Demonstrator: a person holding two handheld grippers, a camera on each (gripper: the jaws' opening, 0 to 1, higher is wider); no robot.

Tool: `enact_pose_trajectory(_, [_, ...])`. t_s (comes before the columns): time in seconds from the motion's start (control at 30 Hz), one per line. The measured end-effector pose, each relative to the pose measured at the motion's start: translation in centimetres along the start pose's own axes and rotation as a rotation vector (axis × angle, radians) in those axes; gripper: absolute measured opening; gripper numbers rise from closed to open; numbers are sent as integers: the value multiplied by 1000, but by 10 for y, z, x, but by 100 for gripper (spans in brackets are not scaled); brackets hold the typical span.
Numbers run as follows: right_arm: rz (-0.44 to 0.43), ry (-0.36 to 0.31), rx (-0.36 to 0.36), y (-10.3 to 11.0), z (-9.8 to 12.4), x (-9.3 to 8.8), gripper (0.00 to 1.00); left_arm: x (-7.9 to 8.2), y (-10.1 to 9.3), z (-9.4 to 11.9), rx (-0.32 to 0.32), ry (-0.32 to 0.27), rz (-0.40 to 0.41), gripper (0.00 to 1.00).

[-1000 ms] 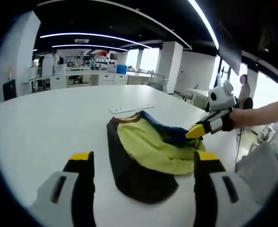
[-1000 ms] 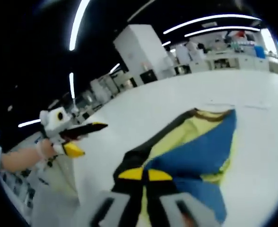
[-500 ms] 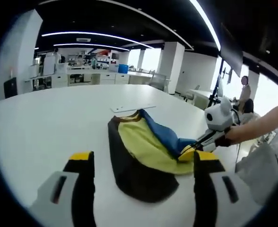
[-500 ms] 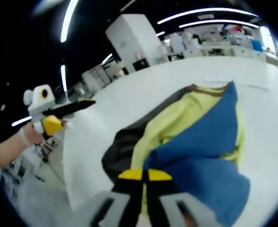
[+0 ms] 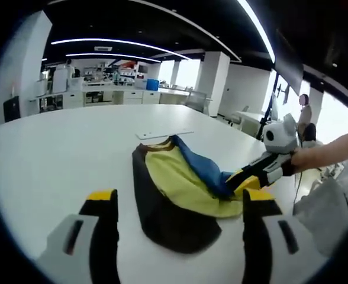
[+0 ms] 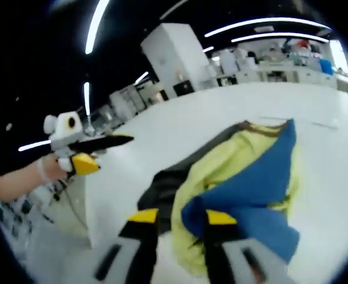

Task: Fold the garment on the visible template until the final outline fits inside the template.

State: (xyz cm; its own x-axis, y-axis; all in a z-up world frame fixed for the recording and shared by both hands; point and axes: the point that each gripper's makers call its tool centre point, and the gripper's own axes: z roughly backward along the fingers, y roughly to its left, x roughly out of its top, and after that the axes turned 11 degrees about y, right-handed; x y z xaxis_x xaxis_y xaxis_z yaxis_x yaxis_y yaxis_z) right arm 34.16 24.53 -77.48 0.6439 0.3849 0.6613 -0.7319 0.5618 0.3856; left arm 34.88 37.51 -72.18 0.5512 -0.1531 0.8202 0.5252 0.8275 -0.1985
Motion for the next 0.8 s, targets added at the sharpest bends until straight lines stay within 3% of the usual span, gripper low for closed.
enact_pose_trajectory(0.1, [36,-3,-22,-9,3,0,62,-1,-1,1,-1,0,0,84])
enact_pose_trajectory(0.23, [59,-23,-25,-12,14,1,73,-2,-1,1,0,0,5,84])
enact_pose_trajectory(0.33, [58,-39,-65,-25,20,4,99,-3,-1,2,1,-1,8,84])
enact_pose_trajectory(0.8, [-33,-8,-122,-78,52,-11,99,-8,1,3,1,6,13,84])
